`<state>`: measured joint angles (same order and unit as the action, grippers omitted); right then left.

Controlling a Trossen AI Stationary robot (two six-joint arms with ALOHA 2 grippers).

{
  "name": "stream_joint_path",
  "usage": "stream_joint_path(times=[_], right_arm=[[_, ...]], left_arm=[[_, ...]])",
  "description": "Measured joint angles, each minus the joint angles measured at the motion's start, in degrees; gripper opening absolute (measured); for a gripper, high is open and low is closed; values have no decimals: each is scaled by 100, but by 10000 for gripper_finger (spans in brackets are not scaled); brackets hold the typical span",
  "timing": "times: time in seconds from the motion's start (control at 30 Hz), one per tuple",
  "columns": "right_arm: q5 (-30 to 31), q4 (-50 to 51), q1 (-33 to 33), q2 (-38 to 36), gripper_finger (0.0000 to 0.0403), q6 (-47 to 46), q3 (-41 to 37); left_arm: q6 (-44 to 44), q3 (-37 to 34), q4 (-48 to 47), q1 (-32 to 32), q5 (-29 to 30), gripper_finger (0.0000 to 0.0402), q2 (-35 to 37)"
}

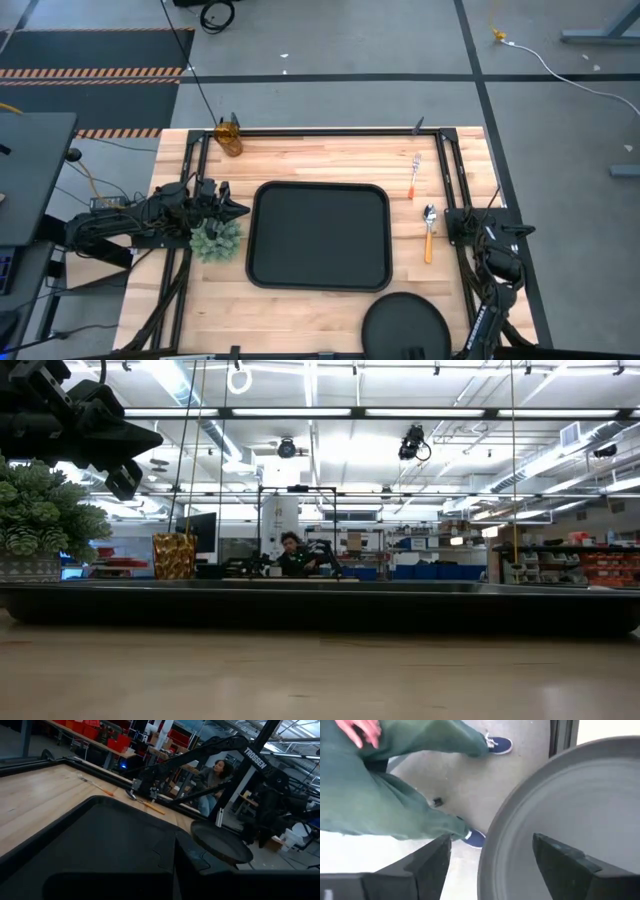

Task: Pick and place plate/cup/fork/spoon on tray
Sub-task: Put the black plate on the black serving tray

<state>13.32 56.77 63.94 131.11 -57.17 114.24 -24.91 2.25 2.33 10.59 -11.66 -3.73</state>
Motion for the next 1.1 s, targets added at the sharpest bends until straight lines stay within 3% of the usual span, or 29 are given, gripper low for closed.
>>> stream_joint_path(times=[0.5,0.9,1.1], right_arm=[[-844,-476,119,4,237,62,-839],[-779,-457,120,4,80,428,-839],[-1256,-529,116,-13,13,440,-819]], left_arm=[[0,1,0,0,0,11,0],[0,1,0,0,0,11,-2],[0,-1,0,2,0,11,-2]])
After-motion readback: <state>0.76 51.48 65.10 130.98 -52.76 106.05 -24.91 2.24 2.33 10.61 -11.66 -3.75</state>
